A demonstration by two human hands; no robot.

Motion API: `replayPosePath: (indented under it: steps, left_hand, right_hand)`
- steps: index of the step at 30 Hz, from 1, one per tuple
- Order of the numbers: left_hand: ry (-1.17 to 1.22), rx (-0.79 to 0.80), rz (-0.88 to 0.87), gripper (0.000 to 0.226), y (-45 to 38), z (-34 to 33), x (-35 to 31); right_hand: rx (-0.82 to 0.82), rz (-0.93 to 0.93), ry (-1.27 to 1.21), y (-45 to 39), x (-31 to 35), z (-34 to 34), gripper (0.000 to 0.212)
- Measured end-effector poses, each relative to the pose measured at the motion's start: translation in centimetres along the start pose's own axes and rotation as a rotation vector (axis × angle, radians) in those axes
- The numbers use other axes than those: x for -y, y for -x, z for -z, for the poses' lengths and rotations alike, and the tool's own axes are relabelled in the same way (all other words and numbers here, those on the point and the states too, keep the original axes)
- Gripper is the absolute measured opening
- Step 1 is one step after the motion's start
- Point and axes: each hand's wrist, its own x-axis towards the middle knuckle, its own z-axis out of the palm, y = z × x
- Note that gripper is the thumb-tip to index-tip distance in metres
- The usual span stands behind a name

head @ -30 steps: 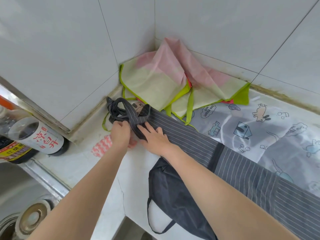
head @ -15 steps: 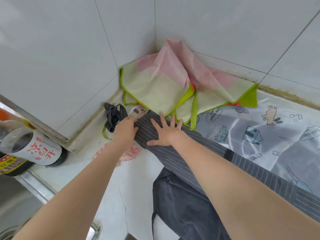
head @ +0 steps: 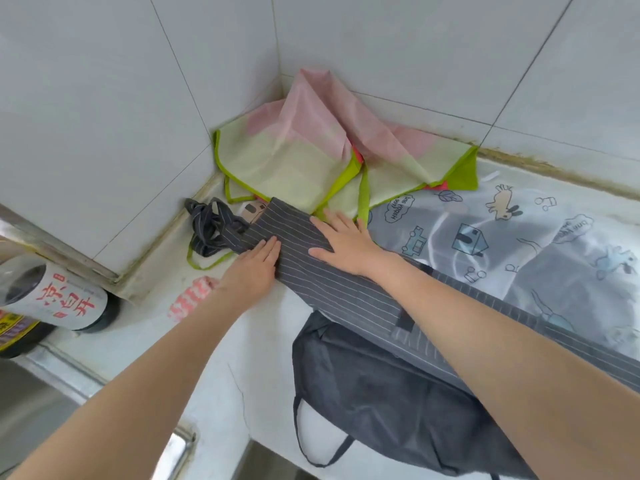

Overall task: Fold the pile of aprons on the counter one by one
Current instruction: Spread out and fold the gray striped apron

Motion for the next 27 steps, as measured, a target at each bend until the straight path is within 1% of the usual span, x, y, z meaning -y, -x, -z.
replayPosePath:
  steps: [1,2,4,6,7,9,10,11,12,13,15,17,18,20,21,22,24,26,27]
  left_hand:
    - [0.003,0.06,0.088,0.053,-0.1,1.1,-0.6]
    - [0.02,0.038,0.145,0.052,0.1,2.1,-1.7]
    - [0.056,-0.127,0.157,0.049,0.5,3.9,-4.3]
    - [0.193,-0.226,0.035,0.049,1.4,4.6,-8.1]
    - [0.254,-0.234,-0.074,0.051,2.0,4.4,-10.1]
    - [0.258,-0.17,-0.343,0.054,3.5,4.0,-14.8]
    - [0.223,-0.107,-0.434,0.054,4.2,3.5,-16.1]
    - [0.169,-0.037,-0.496,0.054,4.7,2.8,-17.3]
    - [0.105,0.014,-0.522,0.054,5.2,2.2,-18.1]
    - [0.046,0.048,-0.502,0.054,5.3,1.7,-18.2]
    - [-0.051,0.061,-0.41,0.056,5.4,1.3,-17.9]
    - [-0.073,0.07,-0.339,0.058,5.6,1.7,-18.1]
    - [-0.064,0.072,-0.34,0.06,6.0,2.1,-18.9]
    - [-0.02,0.037,-0.418,0.076,6.8,3.2,-21.5]
    - [-0.017,0.019,-0.469,0.08,7.3,3.5,-23.0]
    - [-0.014,-0.005,-0.511,0.077,7.7,3.8,-24.9]
    - [0.018,-0.05,-0.559,0.063,8.6,4.0,-29.3]
    - [-0.005,-0.107,-0.653,0.057,9.1,4.3,-34.1]
    - [-0.028,-0.139,-0.713,0.056,9.3,4.3,-35.5]
  right_hand:
    - [-0.04,-0.021,-0.012,1.8,-1.2,0.3,0.066]
    - [-0.066,-0.067,-0.018,4.1,-2.4,0.3,0.065]
    - [-0.076,-0.192,-0.01,8.5,-5.0,0.0,0.067]
    - [-0.044,-0.319,-0.023,13.3,-7.5,-0.7,0.071]
    - [-0.021,-0.366,-0.041,15.6,-8.6,-1.1,0.074]
    - [0.016,-0.444,-0.062,20.3,-10.4,-2.2,0.079]
    - [0.041,-0.465,-0.059,21.7,-10.9,-2.8,0.083]
    - [0.067,-0.487,-0.056,23.3,-11.3,-3.4,0.086]
    - [0.092,-0.501,-0.051,24.8,-11.6,-4.0,0.089]
    - [0.119,-0.5,-0.048,25.7,-11.6,-4.6,0.092]
    - [0.155,-0.47,-0.057,26.8,-11.6,-5.7,0.097]
    - [0.182,-0.402,-0.056,27.3,-11.8,-6.1,0.1]
    - [0.194,-0.359,-0.038,27.9,-12.1,-6.1,0.1]
    - [0.205,-0.268,-0.017,29.0,-13.2,-5.8,0.094]
    - [0.199,-0.236,-0.062,29.5,-13.8,-5.5,0.089]
    - [0.172,-0.215,-0.141,30.0,-14.5,-5.2,0.082]
    - [0.068,-0.203,-0.293,31.6,-16.6,-4.2,0.065]
    - [-0.044,-0.266,-0.311,33.9,-20.2,-2.9,0.055]
    - [-0.067,-0.318,-0.294,34.7,-21.8,-2.6,0.053]
